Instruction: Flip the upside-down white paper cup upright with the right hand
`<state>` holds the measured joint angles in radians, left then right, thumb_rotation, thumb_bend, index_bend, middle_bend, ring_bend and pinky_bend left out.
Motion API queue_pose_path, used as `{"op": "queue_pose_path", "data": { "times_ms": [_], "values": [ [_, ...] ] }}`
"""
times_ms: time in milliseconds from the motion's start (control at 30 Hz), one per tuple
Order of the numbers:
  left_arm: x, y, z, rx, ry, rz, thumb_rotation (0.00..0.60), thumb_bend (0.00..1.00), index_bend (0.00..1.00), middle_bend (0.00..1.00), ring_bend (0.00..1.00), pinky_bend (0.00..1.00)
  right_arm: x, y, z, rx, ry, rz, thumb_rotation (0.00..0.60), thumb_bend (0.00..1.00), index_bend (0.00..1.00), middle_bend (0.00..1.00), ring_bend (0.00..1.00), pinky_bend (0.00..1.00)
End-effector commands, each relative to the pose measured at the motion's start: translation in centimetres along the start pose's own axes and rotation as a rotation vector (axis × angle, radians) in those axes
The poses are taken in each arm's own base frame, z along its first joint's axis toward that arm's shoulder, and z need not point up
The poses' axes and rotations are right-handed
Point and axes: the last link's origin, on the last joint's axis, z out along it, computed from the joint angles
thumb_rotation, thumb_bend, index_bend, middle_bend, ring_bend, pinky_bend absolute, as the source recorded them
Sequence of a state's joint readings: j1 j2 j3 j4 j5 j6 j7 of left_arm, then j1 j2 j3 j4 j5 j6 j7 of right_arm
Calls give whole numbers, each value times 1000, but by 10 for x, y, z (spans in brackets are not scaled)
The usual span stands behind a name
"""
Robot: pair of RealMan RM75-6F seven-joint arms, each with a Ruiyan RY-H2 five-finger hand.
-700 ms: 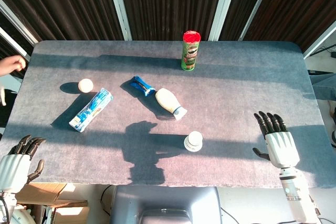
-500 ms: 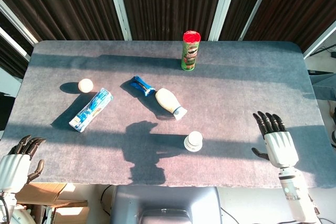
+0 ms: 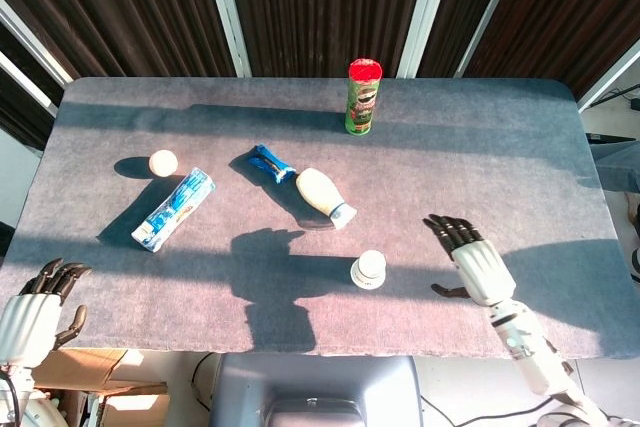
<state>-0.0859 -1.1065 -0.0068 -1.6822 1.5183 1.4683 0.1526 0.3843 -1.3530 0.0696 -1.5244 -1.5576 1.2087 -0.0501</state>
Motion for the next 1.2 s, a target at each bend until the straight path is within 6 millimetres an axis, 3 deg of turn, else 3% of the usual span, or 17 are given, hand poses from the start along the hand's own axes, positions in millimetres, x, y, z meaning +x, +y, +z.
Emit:
{"op": "queue_pose_path", "data": {
  "times_ms": [33,200,600,1200],
  "values": [
    [0,0,-1,0,-1,0,600,444,266,199,105,296,-12,-18,24,72,-37,14,600,122,209,198,164,267],
    [0,1,-1,-5,-4,2,600,443,277,200,109,297,-22,-33,43,99,-56,31,600,123,229,213,178,285],
    [0,0,-1,-4,-7,1,600,443,285,200,109,297,-41,-57,66,138,-76,72,600,124,340,290,292,415],
    [2,-2,0,10,-2,-11,600,442,287,198,111,298,-52,-56,70,111,-49,26,600,212,560,468,547,669]
  ]
}}
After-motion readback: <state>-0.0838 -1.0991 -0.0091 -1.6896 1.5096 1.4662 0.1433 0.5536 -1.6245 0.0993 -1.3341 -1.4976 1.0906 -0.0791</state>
